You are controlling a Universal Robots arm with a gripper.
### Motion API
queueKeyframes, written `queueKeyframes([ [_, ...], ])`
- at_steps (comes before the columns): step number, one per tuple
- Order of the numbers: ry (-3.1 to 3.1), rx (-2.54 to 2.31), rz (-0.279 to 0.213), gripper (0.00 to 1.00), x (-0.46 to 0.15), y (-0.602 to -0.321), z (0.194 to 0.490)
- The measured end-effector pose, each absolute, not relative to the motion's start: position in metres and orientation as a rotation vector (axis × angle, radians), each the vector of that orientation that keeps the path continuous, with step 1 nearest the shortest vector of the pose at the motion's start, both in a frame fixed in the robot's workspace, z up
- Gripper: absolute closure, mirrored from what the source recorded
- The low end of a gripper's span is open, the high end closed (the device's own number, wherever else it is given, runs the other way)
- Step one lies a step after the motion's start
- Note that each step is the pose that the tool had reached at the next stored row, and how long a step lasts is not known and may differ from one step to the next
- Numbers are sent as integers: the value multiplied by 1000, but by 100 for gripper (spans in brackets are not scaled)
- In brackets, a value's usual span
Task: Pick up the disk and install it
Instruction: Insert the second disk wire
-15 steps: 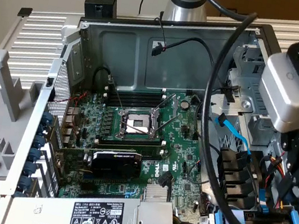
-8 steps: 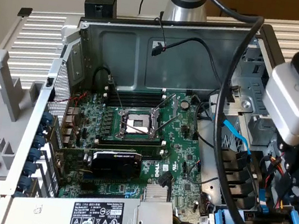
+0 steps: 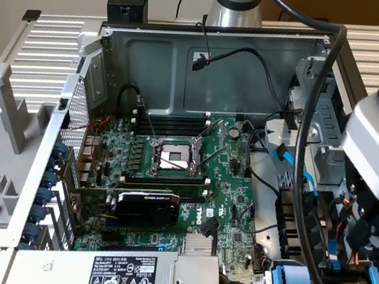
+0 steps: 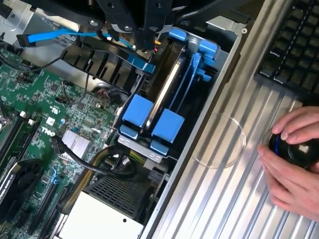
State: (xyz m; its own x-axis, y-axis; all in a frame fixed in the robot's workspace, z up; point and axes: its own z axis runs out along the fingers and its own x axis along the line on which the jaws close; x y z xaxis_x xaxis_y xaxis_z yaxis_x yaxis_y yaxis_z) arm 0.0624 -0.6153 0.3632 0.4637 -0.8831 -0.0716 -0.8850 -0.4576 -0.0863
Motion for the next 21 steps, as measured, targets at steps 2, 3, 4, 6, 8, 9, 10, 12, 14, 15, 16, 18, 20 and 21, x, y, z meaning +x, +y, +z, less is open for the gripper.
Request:
queueKeyframes([
  [2,1525,-2619,28,89,62,-615,363],
  [3,1500,-2633,30,89,62,-615,363],
  [4,1477,-2647,31,89,62,-615,363],
  [6,1429,-2673,34,89,62,-615,363],
  [8,1380,-2700,37,89,62,-615,363],
  [9,1356,-2712,39,89,62,-615,363],
  [10,1332,-2724,40,89,62,-615,363],
  [12,1282,-2748,43,89,62,-615,363],
  [14,1235,-2771,46,89,62,-615,363],
  [15,1210,-2782,48,89,62,-615,363],
  [16,1188,-2791,49,89,62,-615,363],
  [18,1148,-2809,51,89,63,-615,363],
  [20,1111,-2824,53,89,63,-615,363],
  [21,1093,-2831,54,89,63,-615,363],
])
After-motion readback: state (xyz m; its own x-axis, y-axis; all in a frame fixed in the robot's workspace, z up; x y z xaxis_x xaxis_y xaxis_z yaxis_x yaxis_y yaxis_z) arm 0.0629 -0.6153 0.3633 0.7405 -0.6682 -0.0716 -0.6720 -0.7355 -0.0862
